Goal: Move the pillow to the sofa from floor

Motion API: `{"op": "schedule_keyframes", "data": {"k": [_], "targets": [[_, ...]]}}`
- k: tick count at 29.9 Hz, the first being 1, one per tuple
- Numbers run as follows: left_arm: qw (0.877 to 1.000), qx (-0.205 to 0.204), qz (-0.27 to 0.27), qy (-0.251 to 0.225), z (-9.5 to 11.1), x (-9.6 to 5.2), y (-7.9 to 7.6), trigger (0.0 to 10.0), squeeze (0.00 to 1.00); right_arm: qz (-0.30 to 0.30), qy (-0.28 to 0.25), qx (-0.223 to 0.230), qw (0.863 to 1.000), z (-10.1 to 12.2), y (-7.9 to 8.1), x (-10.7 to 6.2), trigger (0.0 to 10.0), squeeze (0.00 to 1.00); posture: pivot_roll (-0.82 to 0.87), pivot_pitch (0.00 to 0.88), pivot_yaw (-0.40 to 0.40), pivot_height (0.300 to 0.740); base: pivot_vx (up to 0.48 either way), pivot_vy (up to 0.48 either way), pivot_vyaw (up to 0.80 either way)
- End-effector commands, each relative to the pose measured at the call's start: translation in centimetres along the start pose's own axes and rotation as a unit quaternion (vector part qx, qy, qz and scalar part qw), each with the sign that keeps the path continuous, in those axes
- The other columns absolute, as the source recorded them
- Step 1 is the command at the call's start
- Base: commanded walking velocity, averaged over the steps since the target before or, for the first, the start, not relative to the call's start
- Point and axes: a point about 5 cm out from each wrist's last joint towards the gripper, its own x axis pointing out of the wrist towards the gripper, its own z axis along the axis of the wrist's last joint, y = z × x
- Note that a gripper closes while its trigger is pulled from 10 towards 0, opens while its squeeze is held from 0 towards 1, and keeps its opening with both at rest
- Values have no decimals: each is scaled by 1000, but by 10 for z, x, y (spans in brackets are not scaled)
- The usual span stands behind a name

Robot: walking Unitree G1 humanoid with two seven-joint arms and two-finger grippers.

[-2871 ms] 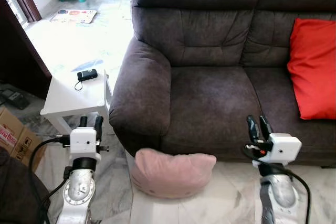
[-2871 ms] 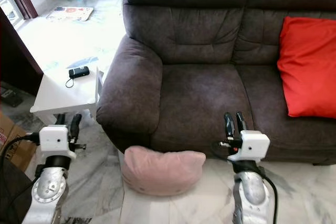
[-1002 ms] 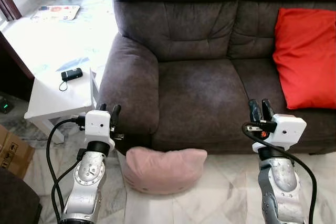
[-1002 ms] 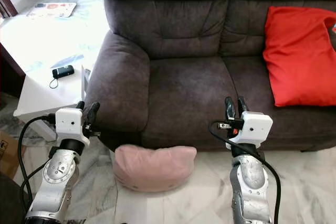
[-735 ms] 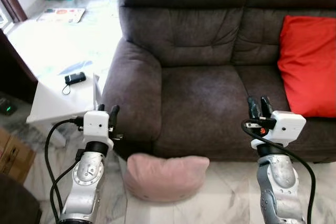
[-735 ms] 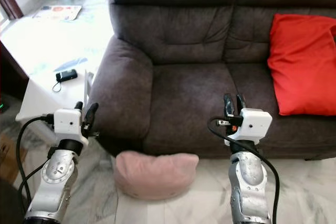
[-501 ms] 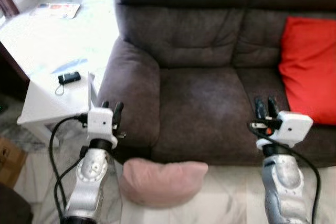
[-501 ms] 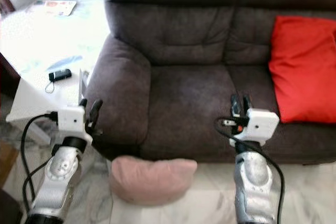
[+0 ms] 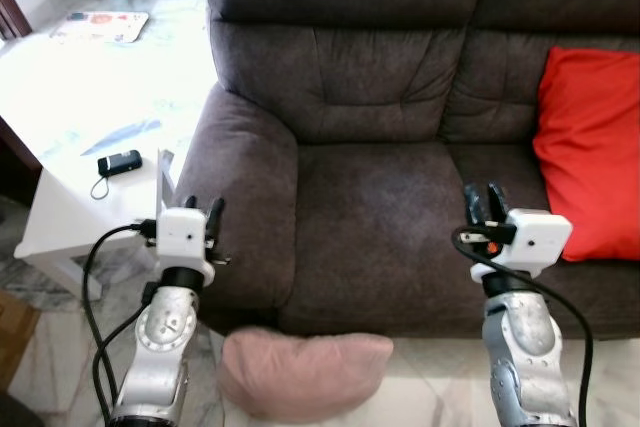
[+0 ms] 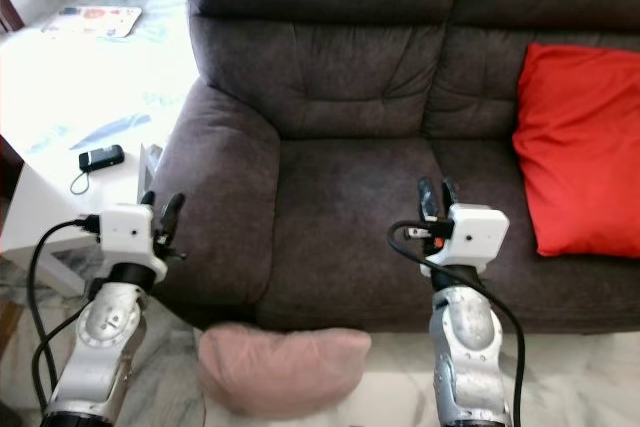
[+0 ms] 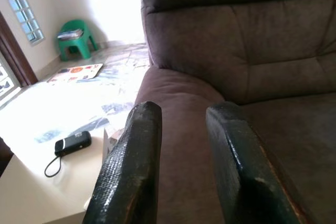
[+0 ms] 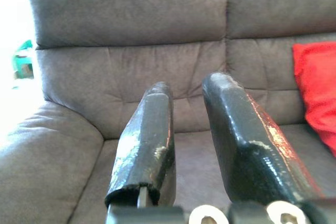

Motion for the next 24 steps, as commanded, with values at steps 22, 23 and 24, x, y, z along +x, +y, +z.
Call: {"op": "schedule_keyframes", "data": {"k": [22,23,24], "targets": [[999,-2,45,-13,7,-10,12,10000,0,6,-4,7,1000,1,-6,-4,10000,0,-41,100,-22,740,0,0,0],[999,-6,47,-12,7,-10,13,10000,0,5,-3,6,1000,0,-6,-4,10000,0,-45,90,-20,740,0,0,0],[999,-8,47,-10,7,-11,13,10000,0,4,-3,6,1000,0,-6,-4,10000,0,-45,85,-19,740,0,0,0]]}}
